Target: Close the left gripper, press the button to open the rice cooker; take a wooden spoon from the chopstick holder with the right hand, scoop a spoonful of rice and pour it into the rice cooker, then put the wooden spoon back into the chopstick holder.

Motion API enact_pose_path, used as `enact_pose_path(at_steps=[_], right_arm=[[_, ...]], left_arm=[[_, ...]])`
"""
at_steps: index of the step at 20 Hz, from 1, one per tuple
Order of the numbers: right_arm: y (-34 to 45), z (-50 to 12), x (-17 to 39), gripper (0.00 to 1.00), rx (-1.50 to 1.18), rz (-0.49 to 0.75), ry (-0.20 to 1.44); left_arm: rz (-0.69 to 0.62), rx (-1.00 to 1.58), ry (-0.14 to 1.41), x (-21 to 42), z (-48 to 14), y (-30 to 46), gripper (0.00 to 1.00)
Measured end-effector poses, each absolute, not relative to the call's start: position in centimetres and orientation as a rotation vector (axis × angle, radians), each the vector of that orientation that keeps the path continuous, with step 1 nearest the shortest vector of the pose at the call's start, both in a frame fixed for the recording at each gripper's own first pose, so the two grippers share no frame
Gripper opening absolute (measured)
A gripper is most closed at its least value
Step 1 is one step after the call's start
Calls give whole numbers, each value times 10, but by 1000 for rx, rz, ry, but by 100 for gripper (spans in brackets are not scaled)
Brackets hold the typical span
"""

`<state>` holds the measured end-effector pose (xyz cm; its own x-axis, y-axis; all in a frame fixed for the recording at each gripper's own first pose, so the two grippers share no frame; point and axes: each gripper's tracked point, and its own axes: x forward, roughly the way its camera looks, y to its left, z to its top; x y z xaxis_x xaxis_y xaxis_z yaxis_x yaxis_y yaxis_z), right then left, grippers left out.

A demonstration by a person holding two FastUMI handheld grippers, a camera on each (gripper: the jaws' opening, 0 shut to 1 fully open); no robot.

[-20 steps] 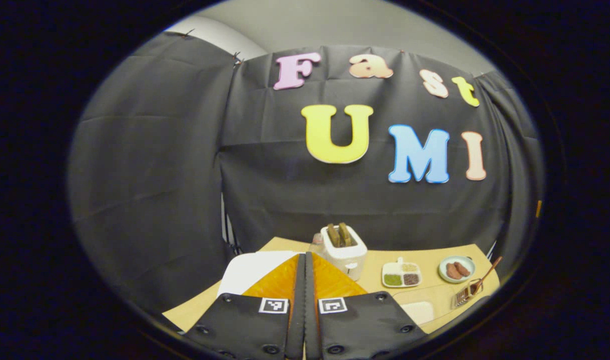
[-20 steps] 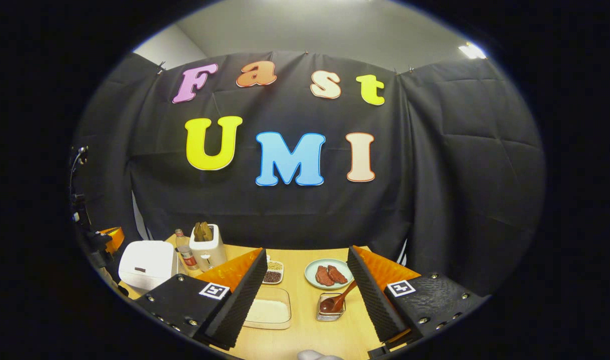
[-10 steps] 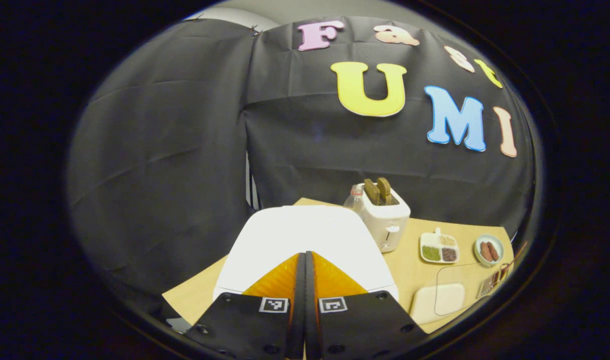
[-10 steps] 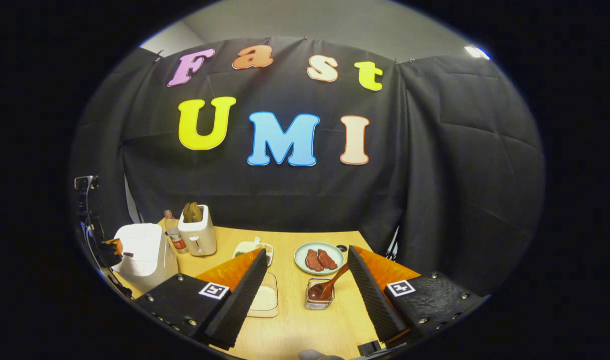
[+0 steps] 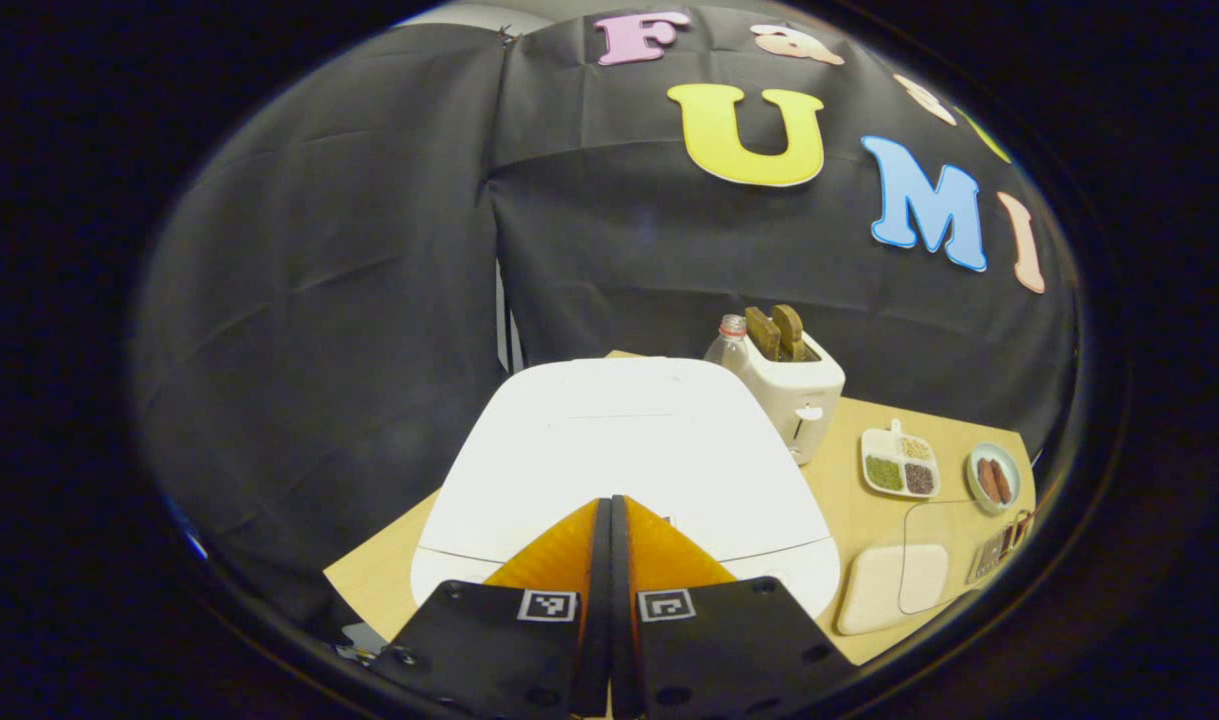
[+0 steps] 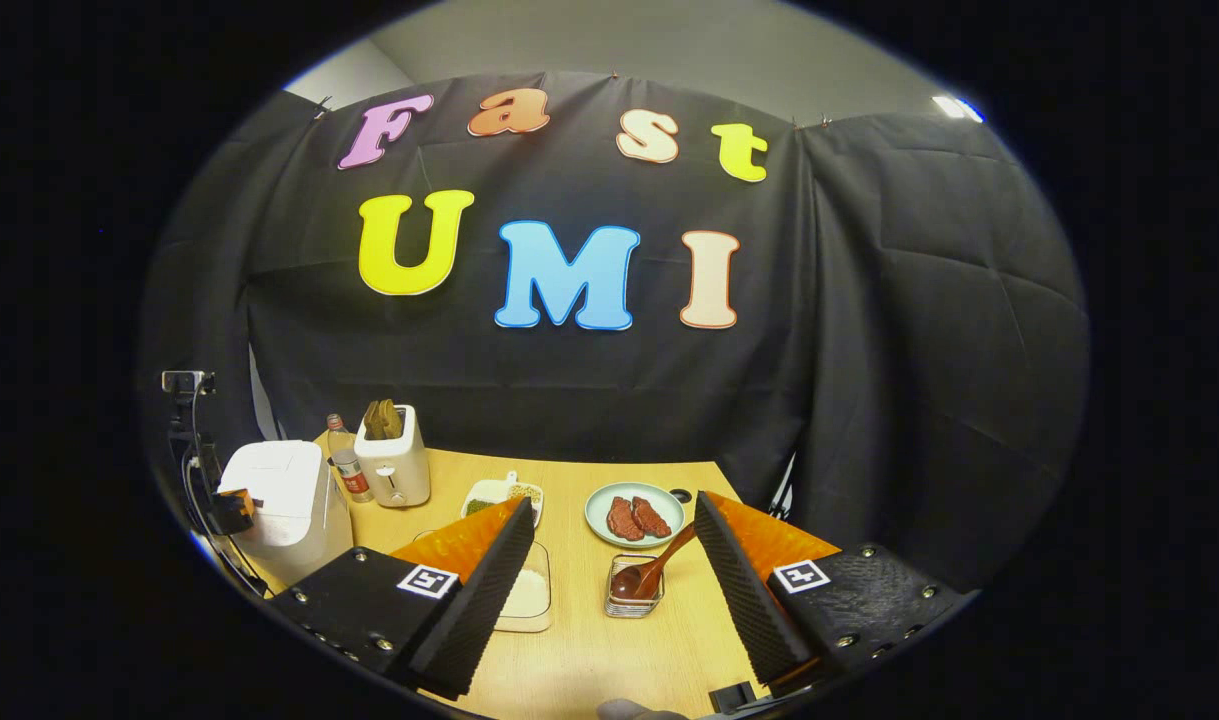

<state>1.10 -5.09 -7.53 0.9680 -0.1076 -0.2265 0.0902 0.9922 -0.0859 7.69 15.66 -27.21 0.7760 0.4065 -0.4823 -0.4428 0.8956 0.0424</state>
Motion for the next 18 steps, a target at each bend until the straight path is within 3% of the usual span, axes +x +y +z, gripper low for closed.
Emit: enact_pose_path(at_steps=[8,12,18], right_arm=[[-52,-81,6,99,-46,-104,228],[-52,-77,3,98,-16,-104,196],[-57,-67,1,98,4,-112,147]], left_arm=[[423,16,458,79,-258,155,8],[409,130,123,86,-140,152,8],[277,57,-15,62,-45,102,7]])
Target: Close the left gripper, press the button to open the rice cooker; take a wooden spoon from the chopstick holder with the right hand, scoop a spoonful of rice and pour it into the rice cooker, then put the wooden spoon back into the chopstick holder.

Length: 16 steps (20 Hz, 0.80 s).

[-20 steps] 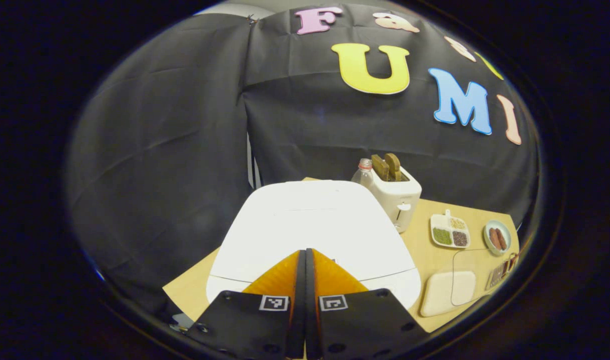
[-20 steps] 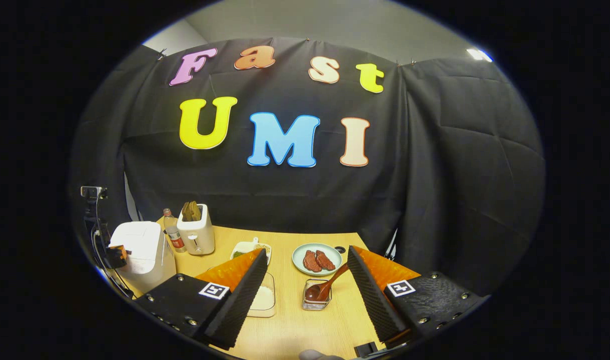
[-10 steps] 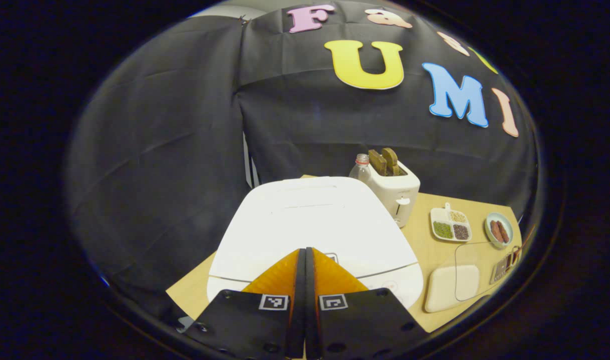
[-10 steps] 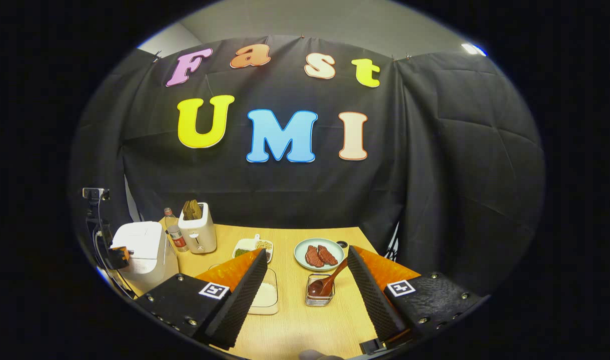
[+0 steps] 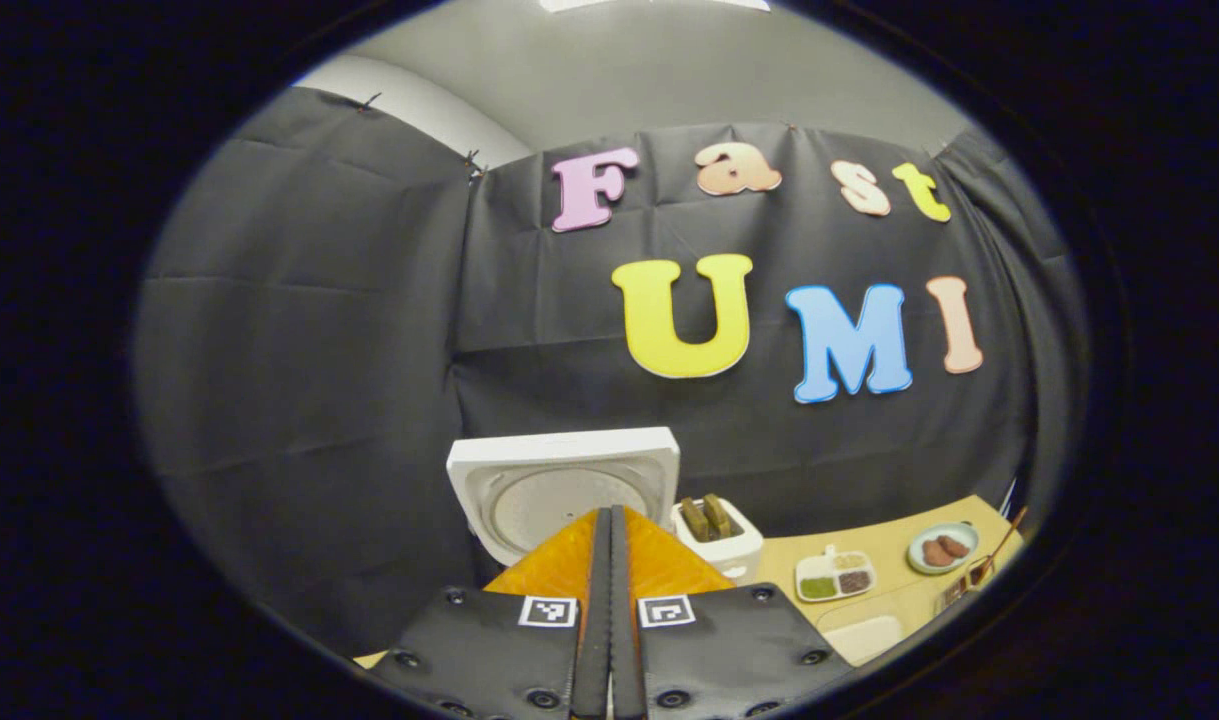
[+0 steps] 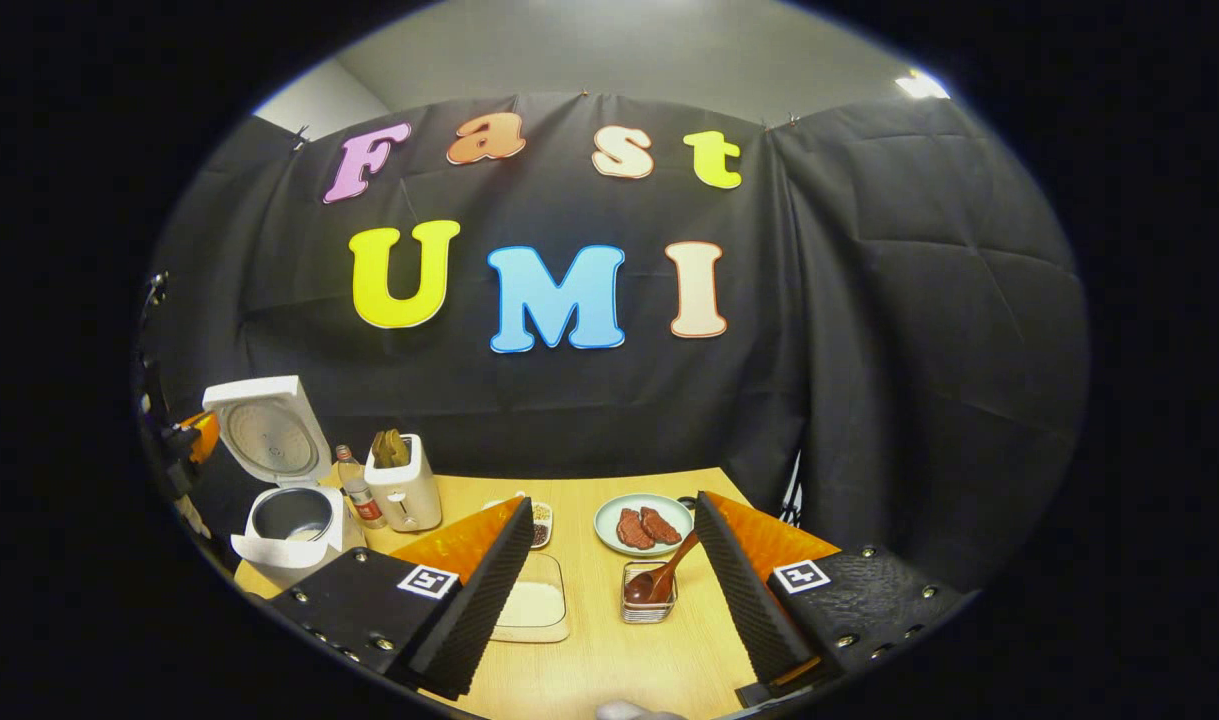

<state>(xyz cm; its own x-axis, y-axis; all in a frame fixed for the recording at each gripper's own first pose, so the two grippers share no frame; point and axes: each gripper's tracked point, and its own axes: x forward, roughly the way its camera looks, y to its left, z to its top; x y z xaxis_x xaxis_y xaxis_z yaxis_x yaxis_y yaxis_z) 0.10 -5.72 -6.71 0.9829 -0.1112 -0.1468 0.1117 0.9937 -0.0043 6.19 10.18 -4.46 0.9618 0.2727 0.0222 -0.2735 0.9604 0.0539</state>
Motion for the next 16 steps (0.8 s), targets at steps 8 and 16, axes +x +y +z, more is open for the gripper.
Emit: enact_pose_path(at_steps=[8,16], right_arm=[[-89,-72,-2,98,40,-174,139],[-102,-127,-6,99,98,-159,197]], left_arm=[[133,55,-3,28,-51,37,72],[93,22,-59,-1,-46,3,99]])
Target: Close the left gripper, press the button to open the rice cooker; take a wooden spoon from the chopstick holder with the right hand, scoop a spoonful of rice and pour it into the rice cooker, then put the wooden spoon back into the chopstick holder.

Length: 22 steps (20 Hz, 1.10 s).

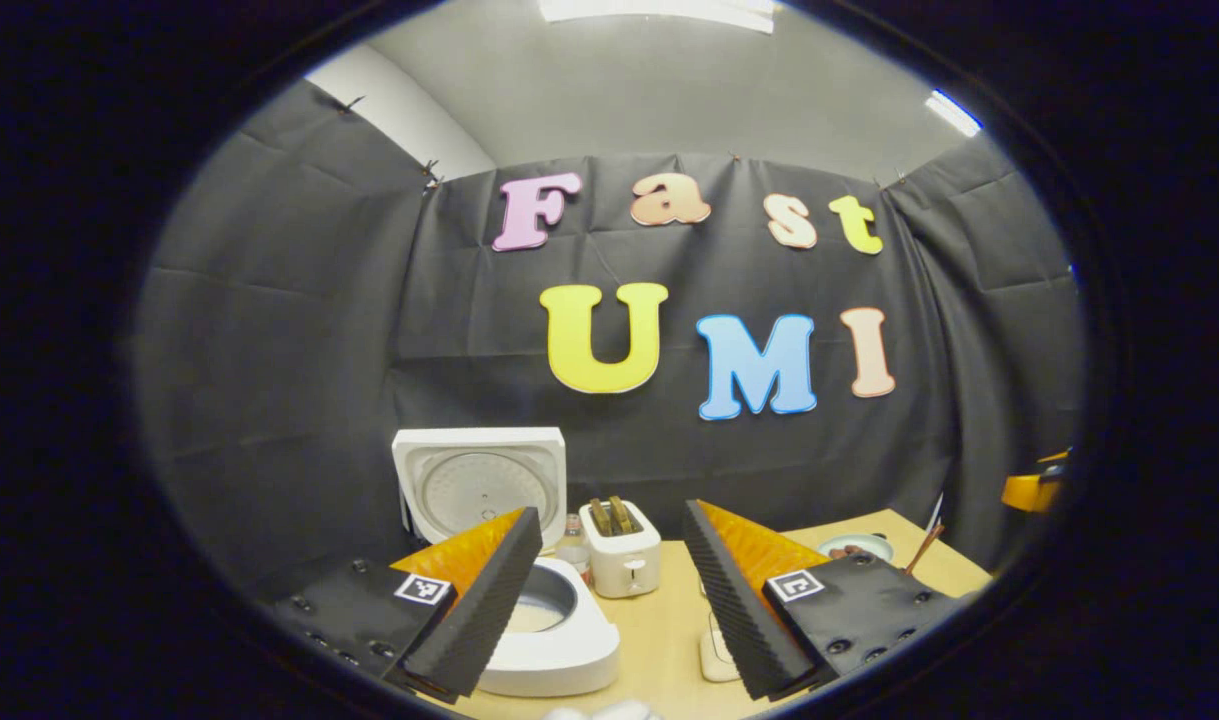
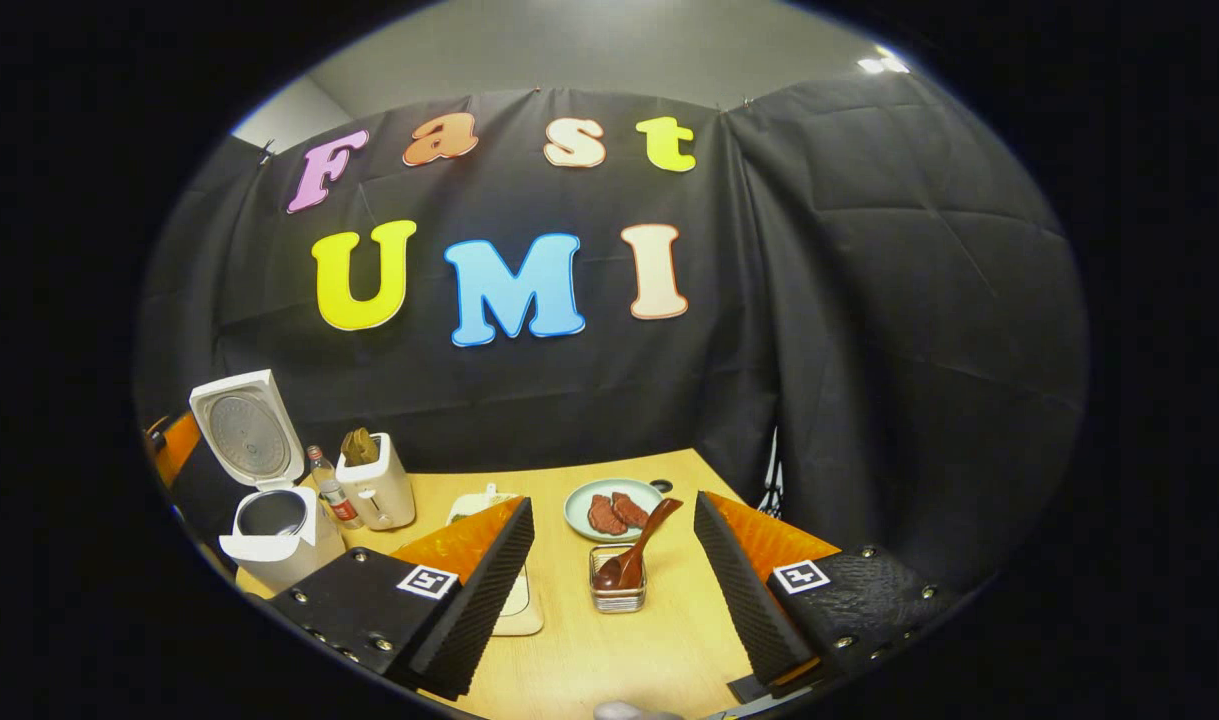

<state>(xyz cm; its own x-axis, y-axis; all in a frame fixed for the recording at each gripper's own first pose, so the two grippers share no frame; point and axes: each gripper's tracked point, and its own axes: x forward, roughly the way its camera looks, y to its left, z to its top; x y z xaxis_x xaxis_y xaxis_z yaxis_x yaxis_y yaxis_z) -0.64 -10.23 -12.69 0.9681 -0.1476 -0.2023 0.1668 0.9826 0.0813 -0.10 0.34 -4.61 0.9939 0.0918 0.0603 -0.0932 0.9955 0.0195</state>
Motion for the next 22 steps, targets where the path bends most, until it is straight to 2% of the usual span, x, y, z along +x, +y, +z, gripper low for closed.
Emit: enact_pose_path(at_steps=[6,11,22], right_arm=[[-123,-202,20,99,135,-149,264],[-144,-254,73,99,220,-149,311],[-169,-309,202,98,251,-107,387]], left_arm=[[59,42,-71,-2,-44,-21,98],[48,55,-73,-1,-48,-45,97],[58,110,-65,19,-59,-81,98]])
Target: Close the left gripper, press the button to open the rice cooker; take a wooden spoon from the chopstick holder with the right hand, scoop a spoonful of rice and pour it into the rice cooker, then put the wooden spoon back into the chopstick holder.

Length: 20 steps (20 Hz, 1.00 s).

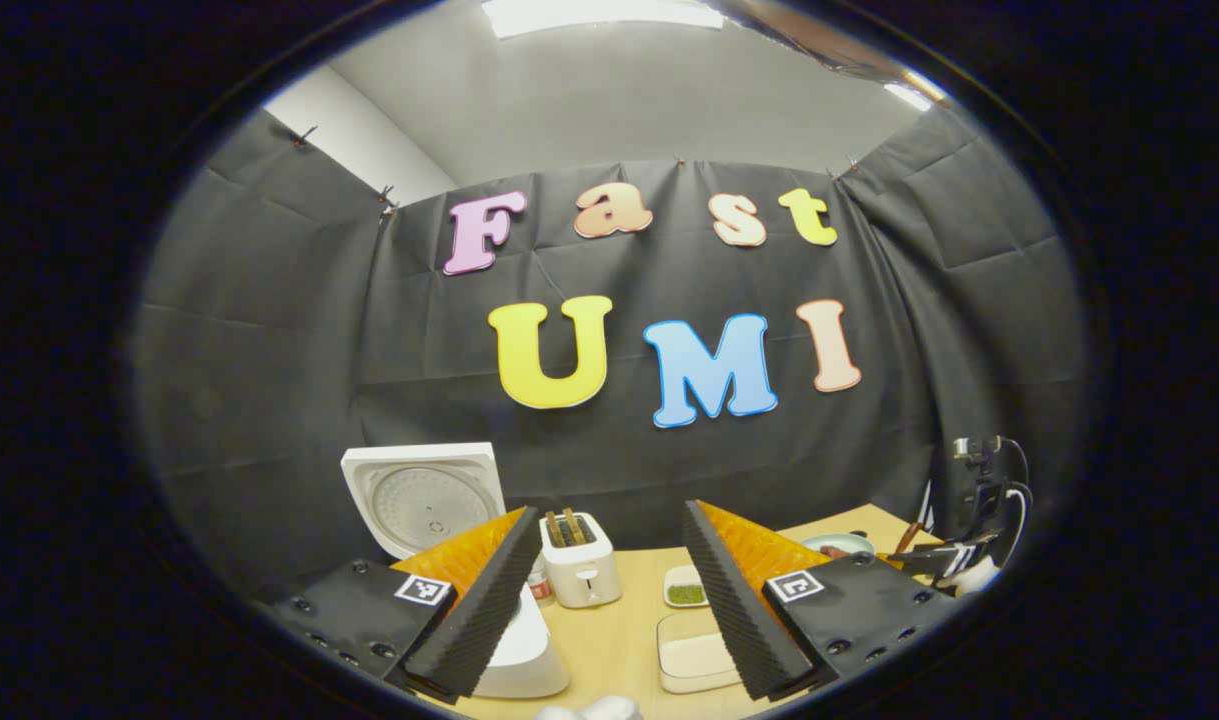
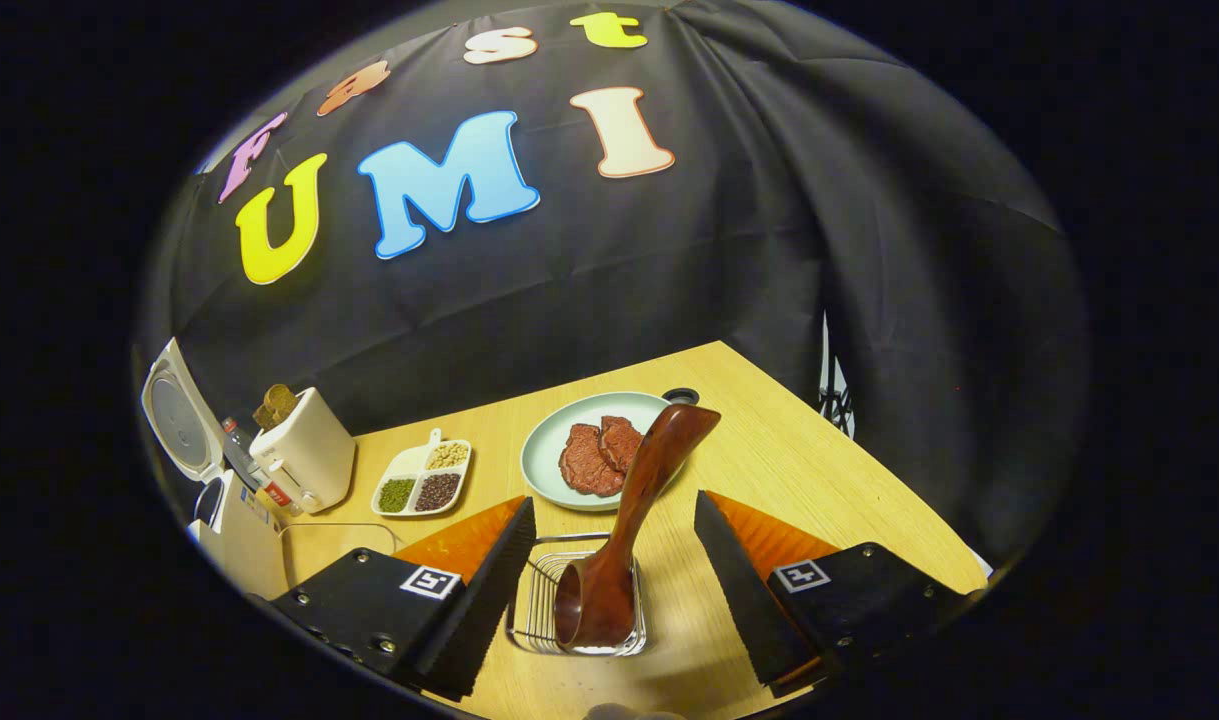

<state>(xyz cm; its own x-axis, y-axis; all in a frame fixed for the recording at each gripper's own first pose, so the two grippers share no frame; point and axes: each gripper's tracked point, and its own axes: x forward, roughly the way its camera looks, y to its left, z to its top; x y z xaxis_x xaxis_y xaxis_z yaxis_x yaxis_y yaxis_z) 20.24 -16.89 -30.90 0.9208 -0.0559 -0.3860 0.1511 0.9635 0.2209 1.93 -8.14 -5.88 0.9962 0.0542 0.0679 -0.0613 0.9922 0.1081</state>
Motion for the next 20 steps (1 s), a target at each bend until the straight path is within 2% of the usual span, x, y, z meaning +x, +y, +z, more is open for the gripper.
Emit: enact_pose_path(at_steps=[3,8,9,11,12,14,15,17,18,20], right_arm=[[-172,-317,229,98,283,-92,416],[-171,-322,242,96,313,-93,437],[-174,-324,245,87,312,-97,438],[-173,-326,244,76,326,-88,457],[-173,-331,243,76,335,-91,469],[-179,-328,238,30,339,-113,475],[-176,-332,240,25,343,-105,478],[-173,-332,240,24,335,-104,476],[-172,-328,241,18,348,-104,475],[-171,-327,239,18,350,-116,478]], left_arm=[[74,105,-27,33,-71,-81,99],[79,105,-4,48,-78,-85,99],[77,106,-4,50,-77,-86,99],[73,115,-6,53,-77,-89,99],[70,117,-7,54,-77,-89,99],[67,119,-9,55,-77,-90,99],[67,120,-8,56,-76,-90,99],[82,124,-16,55,-76,-85,99],[87,128,-13,56,-77,-83,98],[85,127,-9,56,-78,-82,95]])
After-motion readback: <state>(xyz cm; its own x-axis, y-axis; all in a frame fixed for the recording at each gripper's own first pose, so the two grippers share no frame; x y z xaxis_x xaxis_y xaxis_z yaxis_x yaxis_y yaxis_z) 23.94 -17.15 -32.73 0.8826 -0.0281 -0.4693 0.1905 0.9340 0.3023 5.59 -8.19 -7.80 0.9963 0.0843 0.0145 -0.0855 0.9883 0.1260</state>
